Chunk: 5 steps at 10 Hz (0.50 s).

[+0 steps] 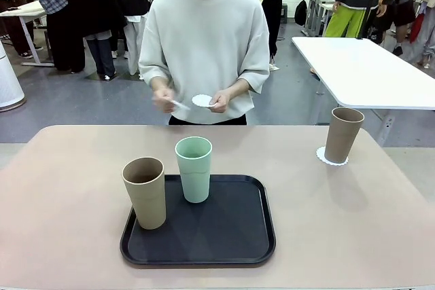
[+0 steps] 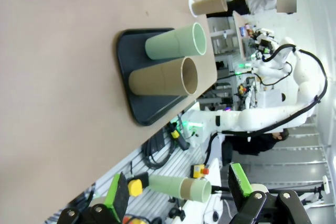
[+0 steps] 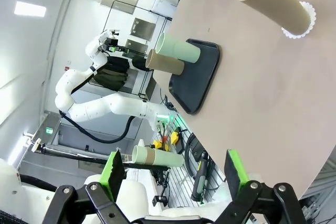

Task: Place coasters on the table and set cups on them.
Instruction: Take one Reusable plastic cup from the Flat Tray and place it on a coaster set by the human.

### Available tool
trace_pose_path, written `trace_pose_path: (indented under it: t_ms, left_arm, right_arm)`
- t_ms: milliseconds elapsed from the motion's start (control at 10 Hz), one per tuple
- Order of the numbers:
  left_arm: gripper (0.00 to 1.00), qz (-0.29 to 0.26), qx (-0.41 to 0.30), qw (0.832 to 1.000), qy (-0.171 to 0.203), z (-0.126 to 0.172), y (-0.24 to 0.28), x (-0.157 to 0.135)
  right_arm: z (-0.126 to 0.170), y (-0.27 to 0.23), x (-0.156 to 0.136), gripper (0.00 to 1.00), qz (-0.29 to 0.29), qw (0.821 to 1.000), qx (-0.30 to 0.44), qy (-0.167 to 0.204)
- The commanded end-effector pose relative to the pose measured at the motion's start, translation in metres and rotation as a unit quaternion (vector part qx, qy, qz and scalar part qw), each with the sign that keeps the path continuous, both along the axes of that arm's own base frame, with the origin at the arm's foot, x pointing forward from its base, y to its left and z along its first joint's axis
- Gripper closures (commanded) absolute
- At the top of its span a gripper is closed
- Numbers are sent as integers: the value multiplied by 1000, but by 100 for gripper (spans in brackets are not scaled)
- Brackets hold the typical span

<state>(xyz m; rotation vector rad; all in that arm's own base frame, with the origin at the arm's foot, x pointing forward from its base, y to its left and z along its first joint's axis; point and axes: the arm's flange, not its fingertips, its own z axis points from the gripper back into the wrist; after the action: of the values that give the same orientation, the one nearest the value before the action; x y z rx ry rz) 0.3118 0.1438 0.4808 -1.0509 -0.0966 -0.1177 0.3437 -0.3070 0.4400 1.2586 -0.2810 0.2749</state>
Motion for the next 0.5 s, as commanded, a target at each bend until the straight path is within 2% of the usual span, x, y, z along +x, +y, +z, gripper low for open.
trace_pose_path:
  t_ms: [0,400]
  left_arm:
    - [0,-2,-5,1000,-4,1,1,-1]
    - [0,-2,-5,1000,-4,1,1,-1]
  right_arm:
    - [0,0,-3,0,-7,1000,3,-4]
    - [0,0,-3,0,-7,1000,3,-4]
